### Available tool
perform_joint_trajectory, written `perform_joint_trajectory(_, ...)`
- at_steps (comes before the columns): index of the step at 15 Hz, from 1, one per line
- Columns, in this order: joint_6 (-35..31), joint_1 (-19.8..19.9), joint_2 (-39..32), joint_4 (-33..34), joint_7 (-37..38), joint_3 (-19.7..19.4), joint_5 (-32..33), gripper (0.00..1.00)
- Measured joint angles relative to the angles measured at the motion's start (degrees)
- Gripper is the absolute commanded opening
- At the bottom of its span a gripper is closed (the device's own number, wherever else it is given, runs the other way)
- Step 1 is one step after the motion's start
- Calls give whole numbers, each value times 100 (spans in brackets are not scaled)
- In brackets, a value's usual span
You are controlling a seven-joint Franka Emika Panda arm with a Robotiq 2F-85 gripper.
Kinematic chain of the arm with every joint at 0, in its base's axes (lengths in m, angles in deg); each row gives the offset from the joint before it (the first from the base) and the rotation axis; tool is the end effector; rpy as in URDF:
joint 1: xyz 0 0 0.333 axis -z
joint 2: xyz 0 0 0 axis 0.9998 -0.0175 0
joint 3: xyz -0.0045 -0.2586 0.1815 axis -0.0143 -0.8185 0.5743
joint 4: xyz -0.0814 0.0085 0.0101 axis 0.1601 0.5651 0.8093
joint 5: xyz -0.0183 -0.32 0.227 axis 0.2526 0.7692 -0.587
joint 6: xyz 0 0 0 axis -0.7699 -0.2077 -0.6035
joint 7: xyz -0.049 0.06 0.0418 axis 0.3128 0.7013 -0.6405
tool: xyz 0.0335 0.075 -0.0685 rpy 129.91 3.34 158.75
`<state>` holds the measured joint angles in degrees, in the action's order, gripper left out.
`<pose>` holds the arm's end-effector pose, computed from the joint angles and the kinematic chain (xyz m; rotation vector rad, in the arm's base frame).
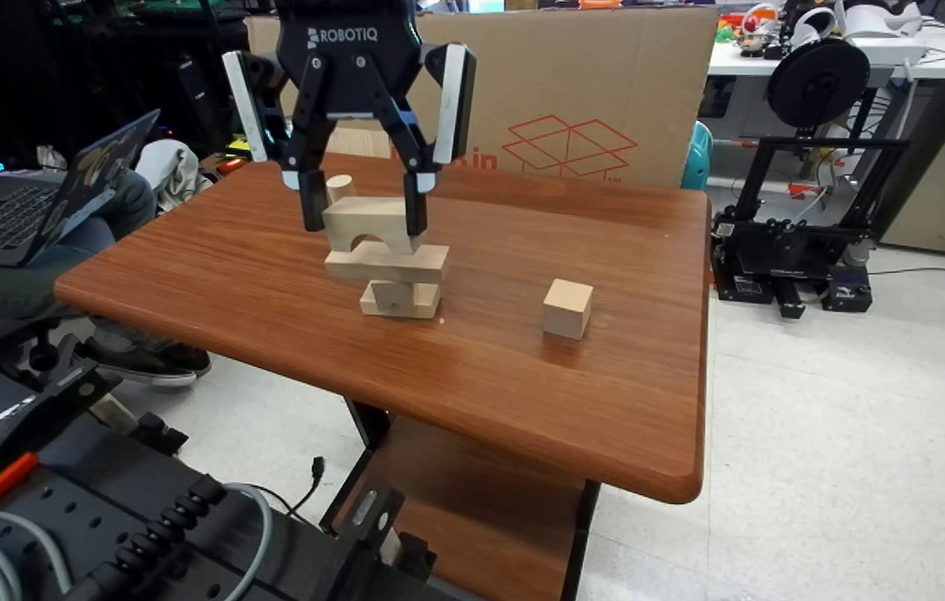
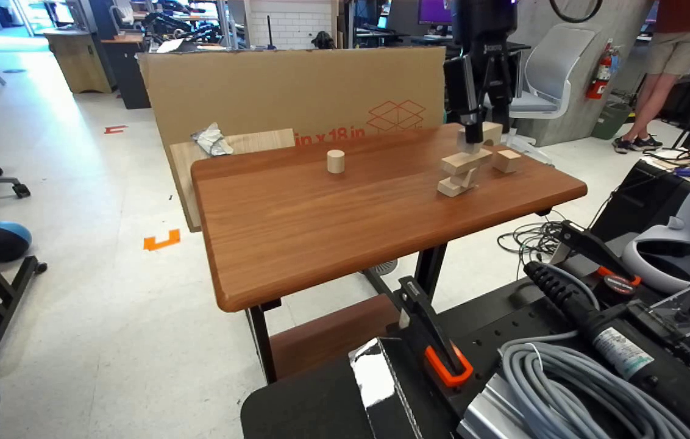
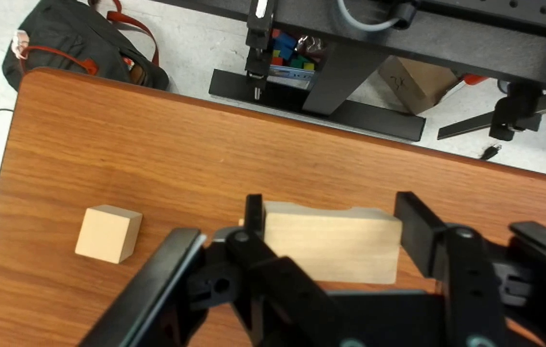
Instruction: Stack the wooden blocks on the table
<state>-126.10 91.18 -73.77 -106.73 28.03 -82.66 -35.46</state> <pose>0.5382 -0.0392 0.2370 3.0072 0.4246 -0.5417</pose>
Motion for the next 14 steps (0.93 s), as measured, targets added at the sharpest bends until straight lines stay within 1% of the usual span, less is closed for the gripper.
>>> perform_joint_trajectory(9, 0, -16, -304, 286, -20, 48, 7, 44)
perform_joint_trajectory(10, 0, -16, -305, 295, -25, 49, 7, 92)
perform_joint_trajectory(11, 0, -16, -307, 302, -31, 51, 7, 93)
perform_joint_trajectory(12, 4, -16, -307, 307, -35, 53, 7, 99)
perform_joint_trajectory(14, 21, -16, -307, 315, -40, 57, 7, 100)
